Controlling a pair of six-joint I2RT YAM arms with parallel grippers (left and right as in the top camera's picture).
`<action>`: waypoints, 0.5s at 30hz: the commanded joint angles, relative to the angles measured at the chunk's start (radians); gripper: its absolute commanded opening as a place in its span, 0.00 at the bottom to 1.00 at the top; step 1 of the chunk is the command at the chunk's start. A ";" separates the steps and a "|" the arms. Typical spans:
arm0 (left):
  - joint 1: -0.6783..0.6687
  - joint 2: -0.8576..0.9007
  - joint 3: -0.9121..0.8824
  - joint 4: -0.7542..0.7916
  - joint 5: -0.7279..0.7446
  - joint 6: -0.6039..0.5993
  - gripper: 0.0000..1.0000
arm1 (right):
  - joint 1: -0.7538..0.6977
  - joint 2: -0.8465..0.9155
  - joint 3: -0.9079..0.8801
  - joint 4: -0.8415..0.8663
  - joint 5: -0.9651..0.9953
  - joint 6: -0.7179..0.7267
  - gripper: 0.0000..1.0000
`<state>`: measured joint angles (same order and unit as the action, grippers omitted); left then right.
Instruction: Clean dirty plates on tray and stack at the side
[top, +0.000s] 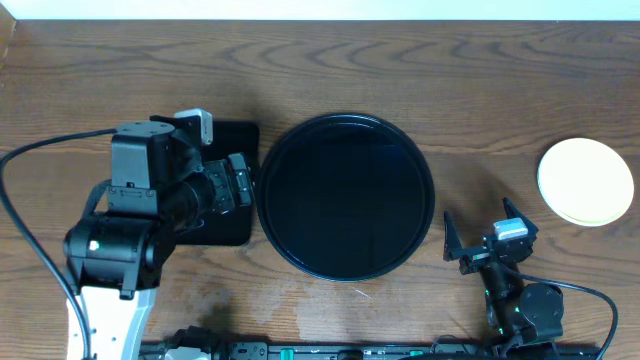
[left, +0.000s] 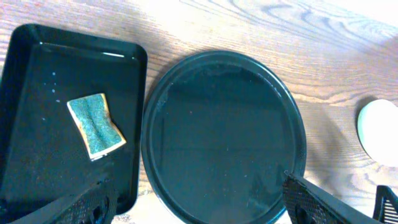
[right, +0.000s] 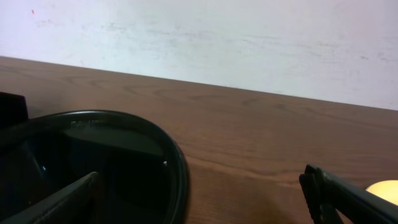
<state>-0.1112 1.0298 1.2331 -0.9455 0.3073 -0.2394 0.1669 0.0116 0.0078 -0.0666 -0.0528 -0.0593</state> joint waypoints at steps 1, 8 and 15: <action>0.011 -0.071 -0.036 0.017 -0.030 -0.008 0.86 | -0.008 -0.006 -0.002 -0.002 -0.004 -0.005 0.99; 0.072 -0.255 -0.264 0.321 -0.036 0.028 0.86 | -0.008 -0.006 -0.002 -0.002 -0.004 -0.005 0.99; 0.127 -0.531 -0.665 0.817 -0.093 0.071 0.86 | -0.008 -0.006 -0.002 -0.002 -0.004 -0.005 0.99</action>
<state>0.0013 0.5915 0.6827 -0.2070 0.2558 -0.2001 0.1669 0.0116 0.0078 -0.0669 -0.0528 -0.0593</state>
